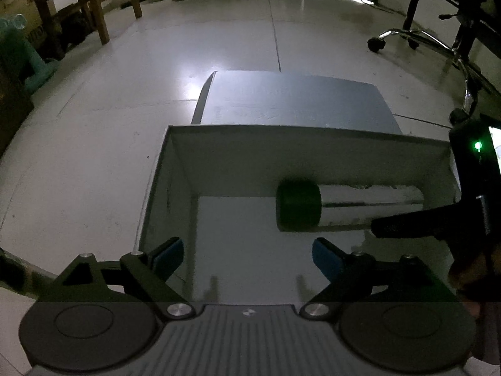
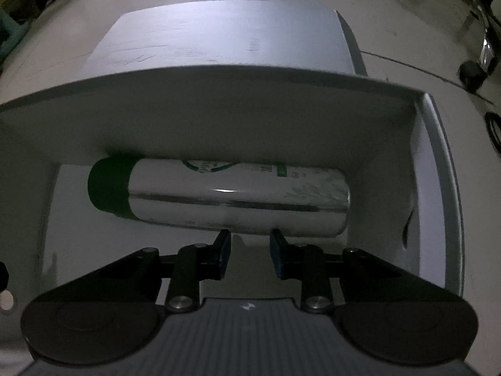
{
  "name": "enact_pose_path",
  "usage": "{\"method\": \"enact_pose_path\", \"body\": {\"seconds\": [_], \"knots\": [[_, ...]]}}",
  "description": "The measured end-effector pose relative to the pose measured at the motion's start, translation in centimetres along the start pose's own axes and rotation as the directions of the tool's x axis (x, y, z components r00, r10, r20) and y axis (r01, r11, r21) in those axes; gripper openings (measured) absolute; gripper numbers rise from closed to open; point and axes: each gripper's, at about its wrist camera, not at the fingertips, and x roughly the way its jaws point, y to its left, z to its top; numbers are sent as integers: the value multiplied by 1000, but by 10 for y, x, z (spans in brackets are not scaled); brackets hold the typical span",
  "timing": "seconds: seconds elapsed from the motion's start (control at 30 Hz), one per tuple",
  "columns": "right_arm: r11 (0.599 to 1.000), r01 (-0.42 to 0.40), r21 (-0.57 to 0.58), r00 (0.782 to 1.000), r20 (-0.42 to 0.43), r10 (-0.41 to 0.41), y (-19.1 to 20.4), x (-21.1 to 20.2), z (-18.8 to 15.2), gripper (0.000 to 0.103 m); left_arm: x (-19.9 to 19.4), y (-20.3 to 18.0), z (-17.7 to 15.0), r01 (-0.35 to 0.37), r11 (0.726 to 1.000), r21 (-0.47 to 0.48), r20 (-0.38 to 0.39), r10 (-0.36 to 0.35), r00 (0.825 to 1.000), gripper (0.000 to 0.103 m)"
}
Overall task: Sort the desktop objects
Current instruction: 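Withdraw the right tool up out of the box, then grasp the top of the dark cylindrical can with the left tool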
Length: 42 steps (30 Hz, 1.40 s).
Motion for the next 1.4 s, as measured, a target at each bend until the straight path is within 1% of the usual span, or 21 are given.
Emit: {"method": "enact_pose_path", "body": {"seconds": [0.2,0.3,0.37,0.5,0.57,0.63,0.7,0.8,0.87,0.93,0.97,1.0,1.07,1.1,1.13,1.2,1.27,1.3,1.4], "knots": [[1000,4,-6,1000,4,-4,4,-21,-6,31,-1,0,-3,7,1000,2,-9,-7,1000,89],[1000,-7,-13,1000,7,8,-1,-39,-11,32,-6,0,-2,8,1000,21,-7,-8,1000,89],[1000,-25,-19,999,32,25,0,-52,-16,32,-14,-1,-1,12,999,36,23,-13,1000,89],[998,-55,-2,992,118,55,-7,-100,-29,33,-37,2,1,16,999,42,66,-19,998,89],[997,-73,13,985,156,70,-7,-121,-38,33,-54,7,-1,17,999,36,93,-20,995,89],[994,-109,2,975,194,106,-5,-148,-46,34,-70,11,-3,18,999,31,121,-21,992,89],[988,-146,-43,958,245,152,6,-167,-57,35,-87,18,-11,5,999,33,155,-10,988,89],[968,-202,-149,927,289,238,27,-194,-66,38,-111,39,-23,-36,999,8,206,34,978,89],[947,-247,-205,902,308,302,43,-205,-72,39,-122,56,-31,-69,997,-35,228,75,971,89],[923,-290,-252,872,328,363,59,-208,-76,39,-130,73,-37,-130,989,-74,252,144,957,89],[911,-305,-278,856,339,390,67,-209,-79,39,-132,82,-40,-164,982,-91,260,182,948,89],[900,-313,-302,845,344,409,75,-205,-81,39,-133,89,-42,-196,974,-111,266,219,939,89],[871,-354,-339,818,340,465,88,-199,-85,39,-135,103,-49,-287,945,-159,263,320,910,89],[859,-371,-353,808,334,486,95,-195,-86,39,-135,109,-52,-319,931,-179,259,357,897,89],[850,-380,-365,801,330,500,101,-194,-87,39,-136,115,-58,-355,915,-190,264,396,880,90],[834,-398,-383,786,326,525,110,-192,-90,39,-135,122,-67,-408,891,-198,267,449,853,93],[818,-410,-403,775,318,545,120,-191,-92,39,-130,127,-75,-393,900,-188,302,434,849,95],[813,-411,-413,772,316,551,125,-189,-92,39,-123,128,-76,-379,907,-183,309,419,854,99],[792,-415,-447,761,306,572,139,-188,-96,40,-99,133,-77,-337,922,-192,308,382,871,99]]}}
